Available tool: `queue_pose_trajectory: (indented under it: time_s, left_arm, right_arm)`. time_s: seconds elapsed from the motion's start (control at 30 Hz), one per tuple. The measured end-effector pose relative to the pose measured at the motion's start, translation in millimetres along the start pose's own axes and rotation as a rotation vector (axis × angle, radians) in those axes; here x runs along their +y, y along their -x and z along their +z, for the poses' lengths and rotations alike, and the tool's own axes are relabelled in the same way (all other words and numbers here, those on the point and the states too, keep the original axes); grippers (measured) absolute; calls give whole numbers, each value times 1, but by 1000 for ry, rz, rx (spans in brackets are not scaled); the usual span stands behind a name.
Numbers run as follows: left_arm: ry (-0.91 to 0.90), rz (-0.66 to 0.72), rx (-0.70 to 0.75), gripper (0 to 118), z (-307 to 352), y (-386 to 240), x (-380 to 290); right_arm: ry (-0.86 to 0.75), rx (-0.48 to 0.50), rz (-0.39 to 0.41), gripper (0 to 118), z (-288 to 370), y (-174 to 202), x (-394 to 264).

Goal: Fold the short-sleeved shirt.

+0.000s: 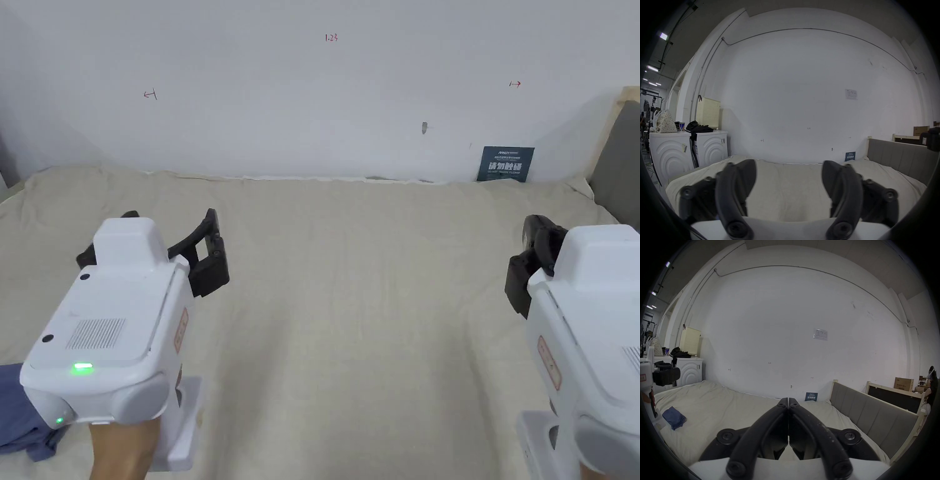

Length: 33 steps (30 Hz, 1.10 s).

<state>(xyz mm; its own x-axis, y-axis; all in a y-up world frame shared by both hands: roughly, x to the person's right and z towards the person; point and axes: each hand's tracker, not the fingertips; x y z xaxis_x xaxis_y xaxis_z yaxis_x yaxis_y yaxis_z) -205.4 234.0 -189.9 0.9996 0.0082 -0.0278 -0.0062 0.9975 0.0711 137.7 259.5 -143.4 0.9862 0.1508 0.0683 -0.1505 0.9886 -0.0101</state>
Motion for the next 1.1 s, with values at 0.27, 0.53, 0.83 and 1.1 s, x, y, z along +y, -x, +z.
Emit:
queue_pose_trajectory:
  time_s: [0.27, 0.53, 0.83, 1.1]
  left_arm:
    - [17, -38, -57, 0, -1, -13, -12]
    - [23, -111, -73, 0, 0, -23, -18]
    - [34, -122, -88, 0, 0, -25, -20]
    - [36, -119, -87, 0, 0, -23, -20]
  right_arm:
    - [21, -10, -18, 2, -1, -2, -8]
    - [29, -16, -25, 2, -2, -3, -11]
    - [36, -20, -25, 2, -2, -2, -12]
    - [35, -20, -27, 2, 0, -2, -11]
